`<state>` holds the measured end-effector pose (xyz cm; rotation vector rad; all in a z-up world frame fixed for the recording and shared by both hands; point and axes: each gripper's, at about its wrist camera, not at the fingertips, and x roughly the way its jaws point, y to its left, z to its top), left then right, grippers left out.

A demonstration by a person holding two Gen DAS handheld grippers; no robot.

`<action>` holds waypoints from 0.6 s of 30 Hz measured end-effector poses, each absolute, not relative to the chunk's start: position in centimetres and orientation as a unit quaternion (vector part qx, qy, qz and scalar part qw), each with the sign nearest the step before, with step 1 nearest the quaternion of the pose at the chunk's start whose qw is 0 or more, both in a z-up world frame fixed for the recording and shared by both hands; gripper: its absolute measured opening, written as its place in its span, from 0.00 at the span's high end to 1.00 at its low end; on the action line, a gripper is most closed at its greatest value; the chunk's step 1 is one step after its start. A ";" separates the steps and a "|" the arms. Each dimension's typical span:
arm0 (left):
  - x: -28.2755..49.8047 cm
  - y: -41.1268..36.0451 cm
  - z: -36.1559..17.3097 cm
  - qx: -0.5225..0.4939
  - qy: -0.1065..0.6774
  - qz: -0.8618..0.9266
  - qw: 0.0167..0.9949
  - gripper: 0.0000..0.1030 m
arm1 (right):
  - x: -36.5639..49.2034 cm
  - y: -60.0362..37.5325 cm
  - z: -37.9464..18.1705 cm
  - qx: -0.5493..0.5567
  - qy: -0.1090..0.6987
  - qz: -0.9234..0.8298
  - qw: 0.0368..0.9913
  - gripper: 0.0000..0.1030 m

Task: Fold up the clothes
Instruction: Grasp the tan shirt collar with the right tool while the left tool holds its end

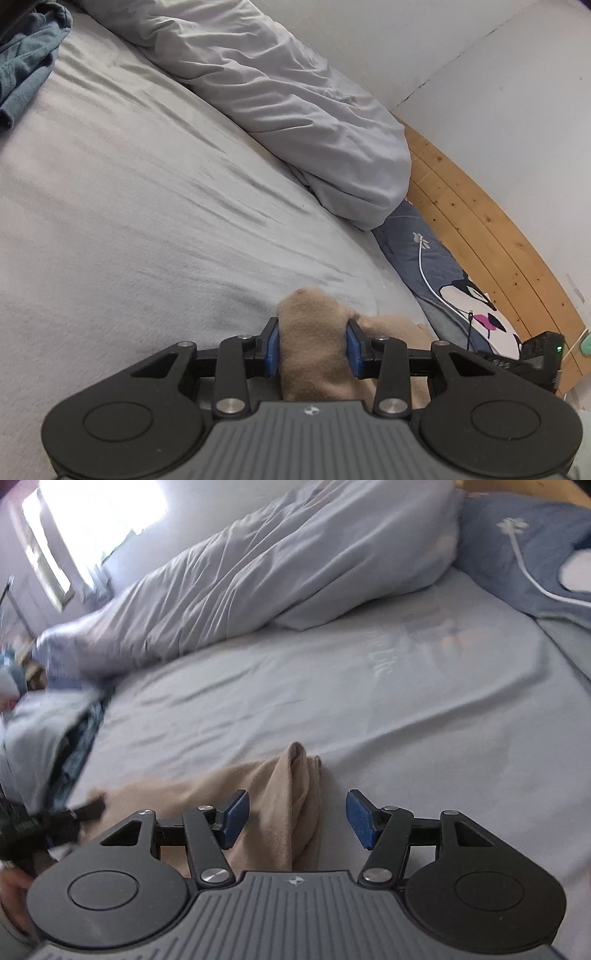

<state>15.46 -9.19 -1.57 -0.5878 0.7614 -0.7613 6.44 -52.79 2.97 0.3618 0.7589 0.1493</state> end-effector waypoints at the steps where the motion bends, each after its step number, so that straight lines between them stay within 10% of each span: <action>1: 15.5 -9.2 -1.6 -0.277 0.357 -0.358 0.817 0.66 | 6.7 -52.8 2.9 0.175 0.367 0.077 0.910 0.40; 4: 15.6 -9.1 -1.6 -0.279 0.356 -0.359 0.817 0.66 | 7.1 -52.7 2.7 0.177 0.360 0.084 0.912 0.44; 10: 15.3 -9.1 -1.5 -0.275 0.351 -0.360 0.820 0.67 | 6.7 -50.9 2.6 0.170 0.345 0.059 0.921 0.87; 18: 13.9 -9.5 0.5 -0.233 0.337 -0.346 0.844 0.70 | 3.0 -47.5 6.2 0.080 0.281 0.006 0.956 0.94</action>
